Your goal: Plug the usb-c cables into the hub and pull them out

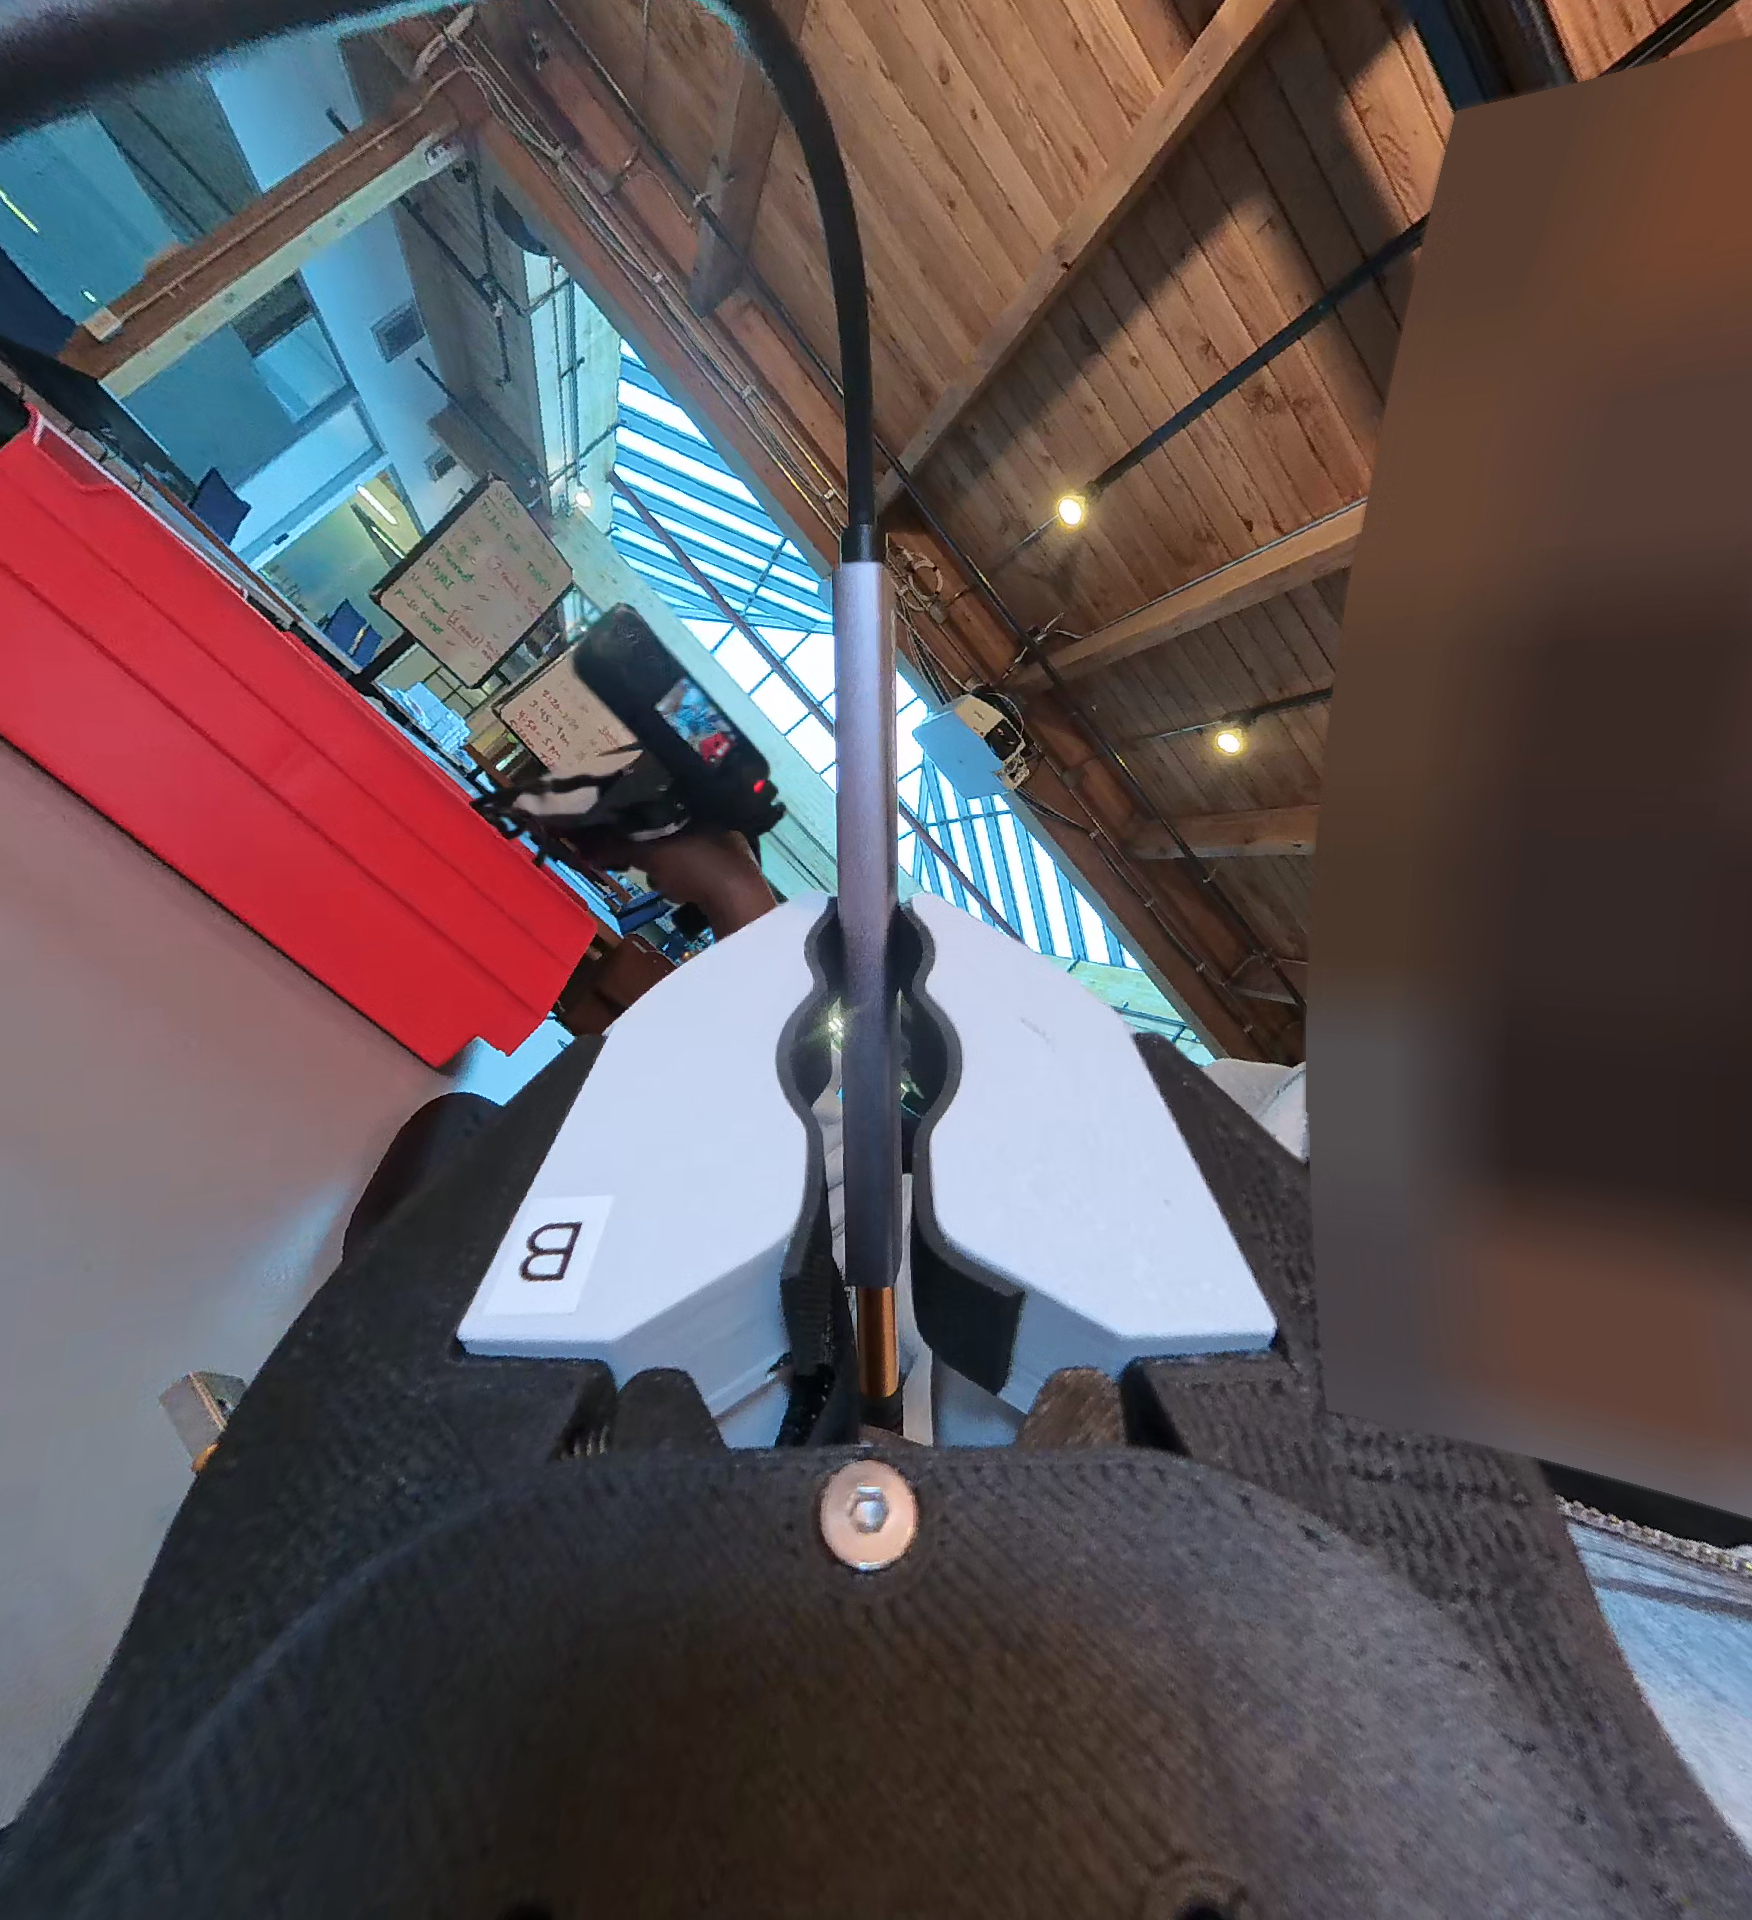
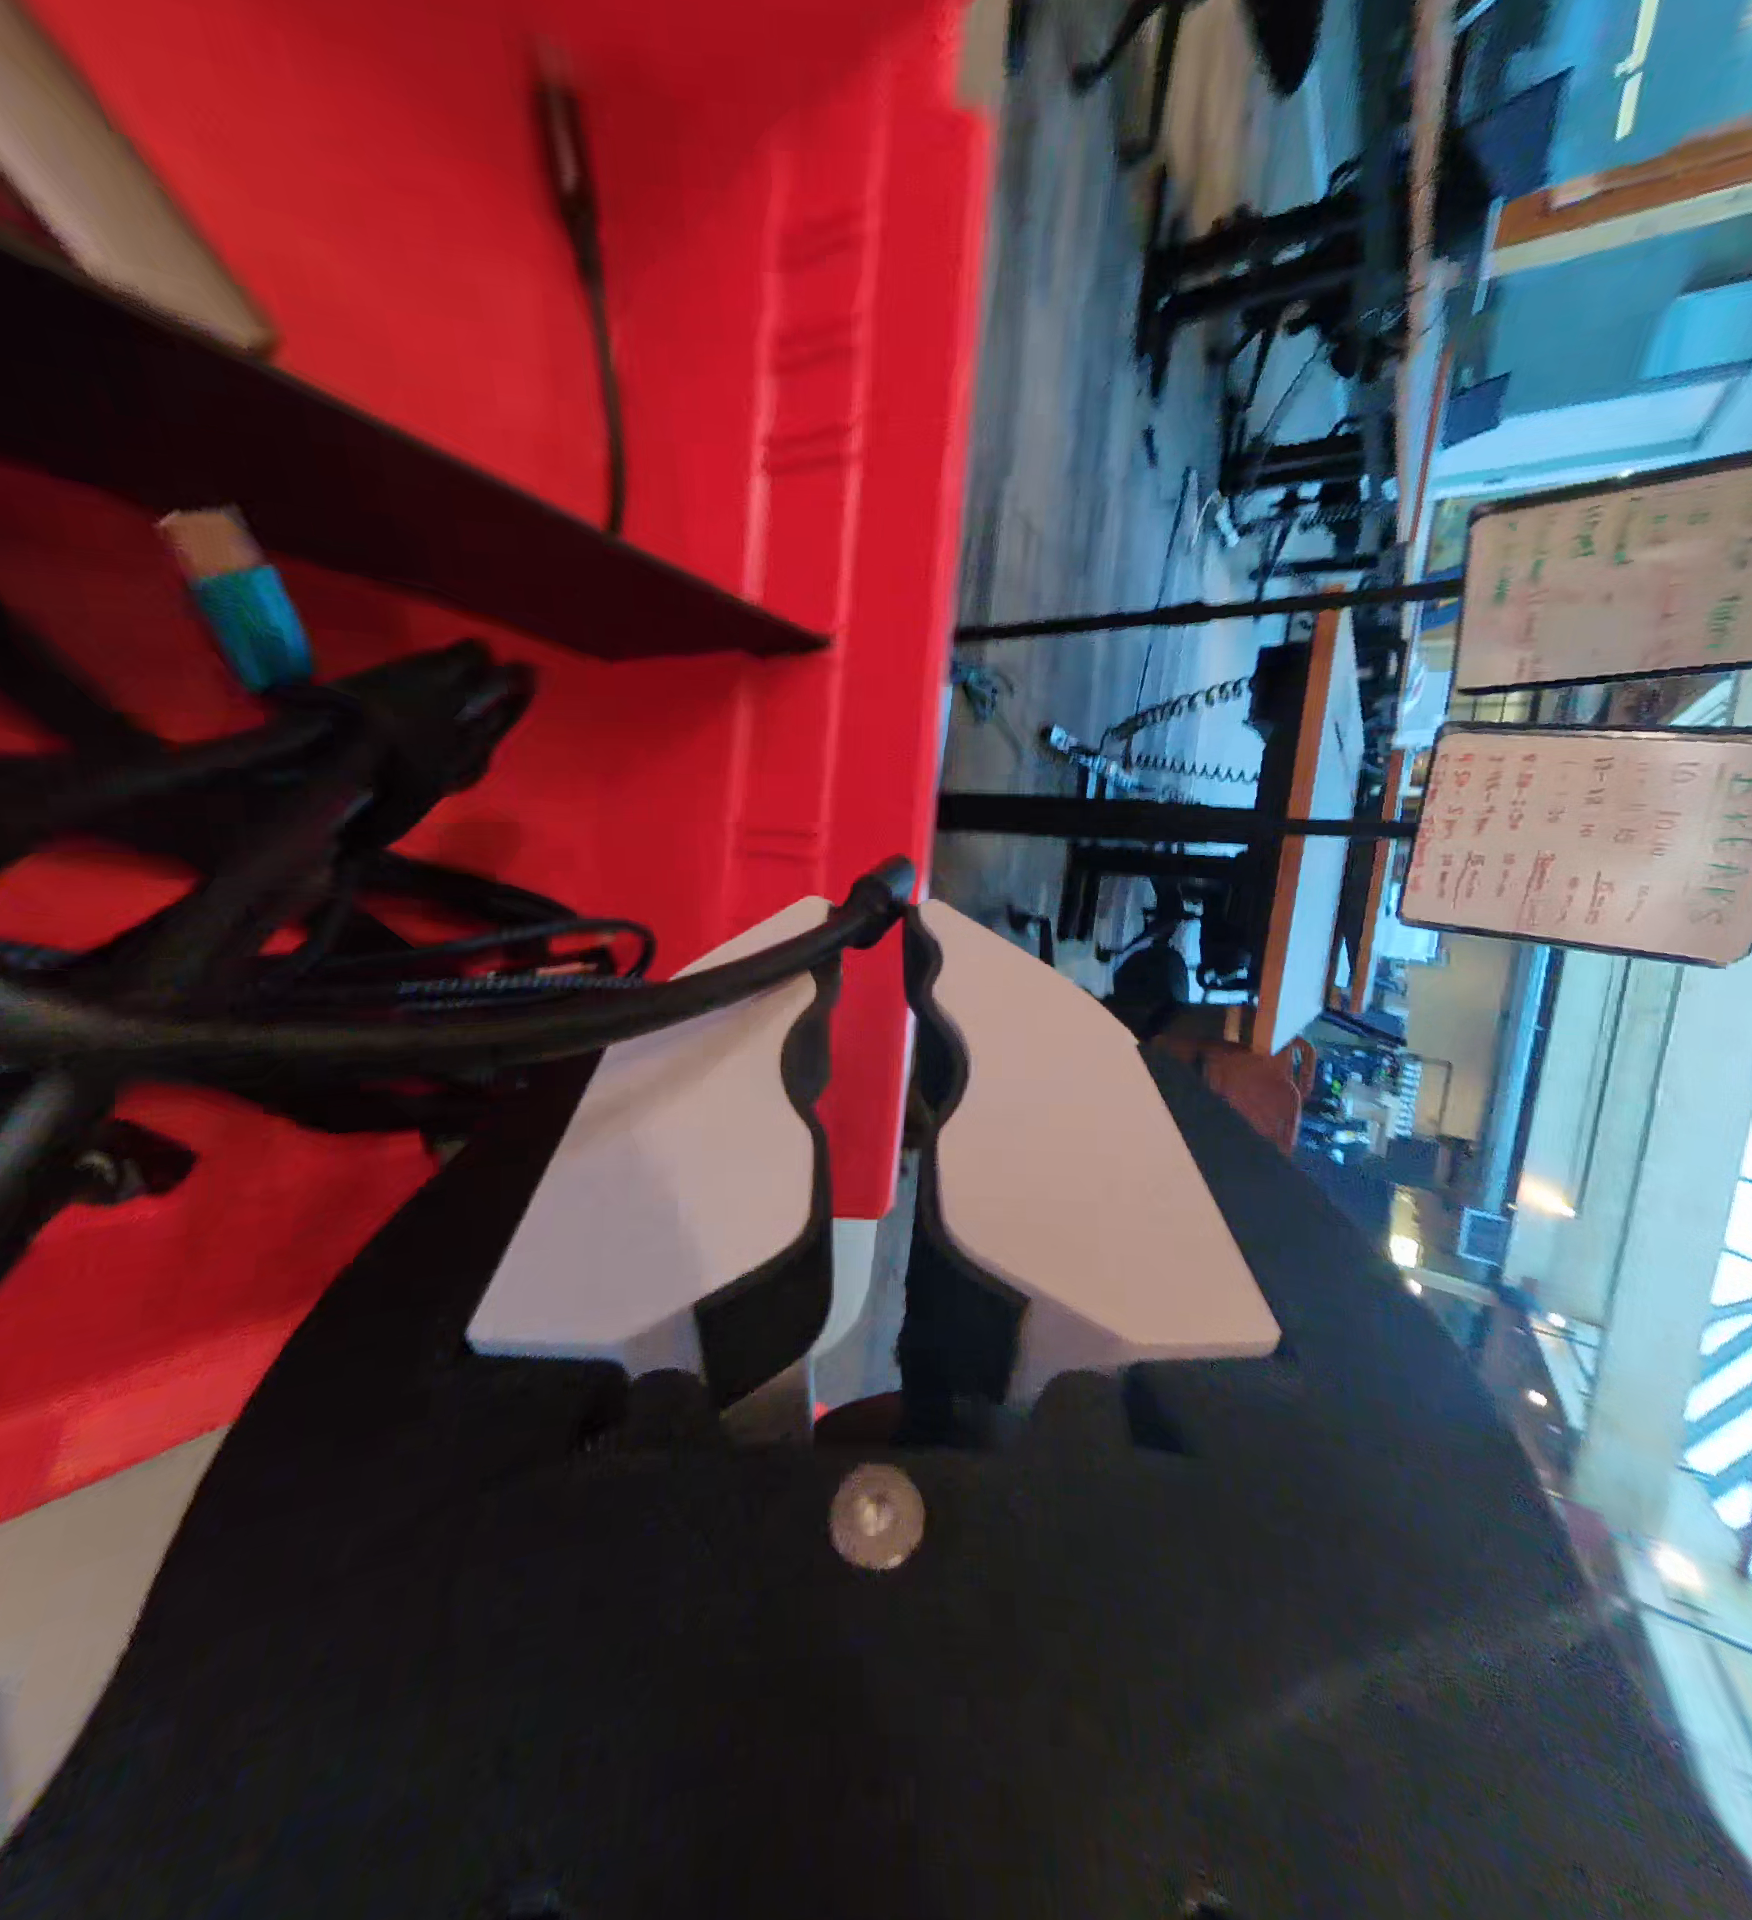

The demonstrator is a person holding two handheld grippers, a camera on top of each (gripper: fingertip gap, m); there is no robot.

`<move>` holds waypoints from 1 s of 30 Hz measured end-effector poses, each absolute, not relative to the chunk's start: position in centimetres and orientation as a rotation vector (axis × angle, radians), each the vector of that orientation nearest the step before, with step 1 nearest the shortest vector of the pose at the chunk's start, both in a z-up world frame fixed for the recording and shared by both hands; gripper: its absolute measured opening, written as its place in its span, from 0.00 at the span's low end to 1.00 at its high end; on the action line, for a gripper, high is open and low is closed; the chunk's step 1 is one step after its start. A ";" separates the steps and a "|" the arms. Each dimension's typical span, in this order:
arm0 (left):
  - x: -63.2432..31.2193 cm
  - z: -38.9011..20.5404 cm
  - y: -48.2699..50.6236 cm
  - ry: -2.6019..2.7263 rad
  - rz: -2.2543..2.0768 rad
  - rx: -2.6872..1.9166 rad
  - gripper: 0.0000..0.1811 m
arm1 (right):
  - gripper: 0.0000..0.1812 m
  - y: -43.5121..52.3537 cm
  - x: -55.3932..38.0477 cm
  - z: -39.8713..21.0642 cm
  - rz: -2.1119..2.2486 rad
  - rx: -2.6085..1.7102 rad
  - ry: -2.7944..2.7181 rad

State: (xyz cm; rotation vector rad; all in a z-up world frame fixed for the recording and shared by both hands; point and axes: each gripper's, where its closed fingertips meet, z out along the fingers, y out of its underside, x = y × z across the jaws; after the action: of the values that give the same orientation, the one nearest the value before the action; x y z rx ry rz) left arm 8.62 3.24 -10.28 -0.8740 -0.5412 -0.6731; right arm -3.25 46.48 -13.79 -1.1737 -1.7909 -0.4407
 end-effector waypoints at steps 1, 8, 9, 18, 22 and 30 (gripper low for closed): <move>8.6 -10.3 3.2 -0.542 -0.674 -0.871 0.05 | 0.06 46.5 -3.1 -14.6 -0.484 -1.175 -1.829; 8.3 -10.2 2.8 -0.555 -0.684 -0.835 0.05 | 0.32 43.2 -3.1 -17.4 -0.369 -1.156 -2.174; 8.3 -10.2 2.8 -0.555 -0.684 -0.832 0.05 | 0.36 42.8 -3.2 -16.9 -0.328 -1.151 -2.184; 8.2 -10.2 2.7 -0.557 -0.684 -0.820 0.05 | 0.27 35.3 -3.7 -12.3 0.545 -1.055 -2.140; 8.2 -10.1 2.6 -0.558 -0.680 -0.818 0.05 | 0.20 33.3 -4.7 -15.3 0.715 -1.036 -2.147; 8.0 -10.2 2.5 -0.565 -0.690 -0.803 0.05 | 0.27 36.1 -5.1 -22.2 0.632 -1.441 -2.117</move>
State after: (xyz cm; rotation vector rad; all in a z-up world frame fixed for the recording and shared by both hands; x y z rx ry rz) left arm 8.04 2.50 -10.16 -0.8030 -0.5647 -0.6898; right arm -5.12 36.08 -22.16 -1.4414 -2.1169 0.6322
